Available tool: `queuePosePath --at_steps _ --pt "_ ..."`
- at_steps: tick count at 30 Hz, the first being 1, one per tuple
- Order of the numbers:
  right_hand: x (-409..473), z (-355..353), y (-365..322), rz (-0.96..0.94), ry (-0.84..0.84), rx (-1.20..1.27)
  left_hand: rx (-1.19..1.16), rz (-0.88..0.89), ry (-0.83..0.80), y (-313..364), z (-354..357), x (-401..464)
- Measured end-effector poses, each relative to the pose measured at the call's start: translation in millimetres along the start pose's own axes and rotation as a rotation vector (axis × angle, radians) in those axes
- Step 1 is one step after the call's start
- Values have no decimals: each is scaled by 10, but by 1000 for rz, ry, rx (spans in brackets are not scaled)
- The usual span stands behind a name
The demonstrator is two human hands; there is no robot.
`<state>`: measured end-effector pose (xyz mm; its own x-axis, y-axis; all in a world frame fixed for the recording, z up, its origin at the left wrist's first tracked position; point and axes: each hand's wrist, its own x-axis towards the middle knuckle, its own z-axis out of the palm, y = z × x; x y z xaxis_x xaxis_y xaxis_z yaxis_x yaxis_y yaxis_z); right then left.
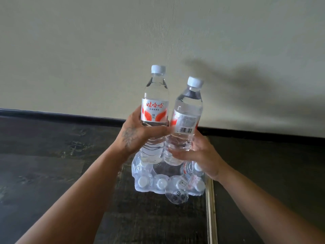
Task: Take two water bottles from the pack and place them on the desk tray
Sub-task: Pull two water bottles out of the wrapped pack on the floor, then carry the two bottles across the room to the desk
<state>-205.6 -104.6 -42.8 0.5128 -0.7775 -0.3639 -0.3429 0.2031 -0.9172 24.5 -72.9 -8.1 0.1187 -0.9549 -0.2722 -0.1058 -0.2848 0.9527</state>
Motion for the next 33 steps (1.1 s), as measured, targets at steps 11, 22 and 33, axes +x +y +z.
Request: queuePosePath --at_steps 11,22,33 --pt "-321 44 -345 -71 -17 182 -200 -50 33 333 6 -390" --pt "-1308 -241 -1688 118 -179 195 -281 -236 77 1568 -147 -1426" --pt "-2600 12 -3773 233 -428 191 -404 -299 348 3351 -616 -3313"
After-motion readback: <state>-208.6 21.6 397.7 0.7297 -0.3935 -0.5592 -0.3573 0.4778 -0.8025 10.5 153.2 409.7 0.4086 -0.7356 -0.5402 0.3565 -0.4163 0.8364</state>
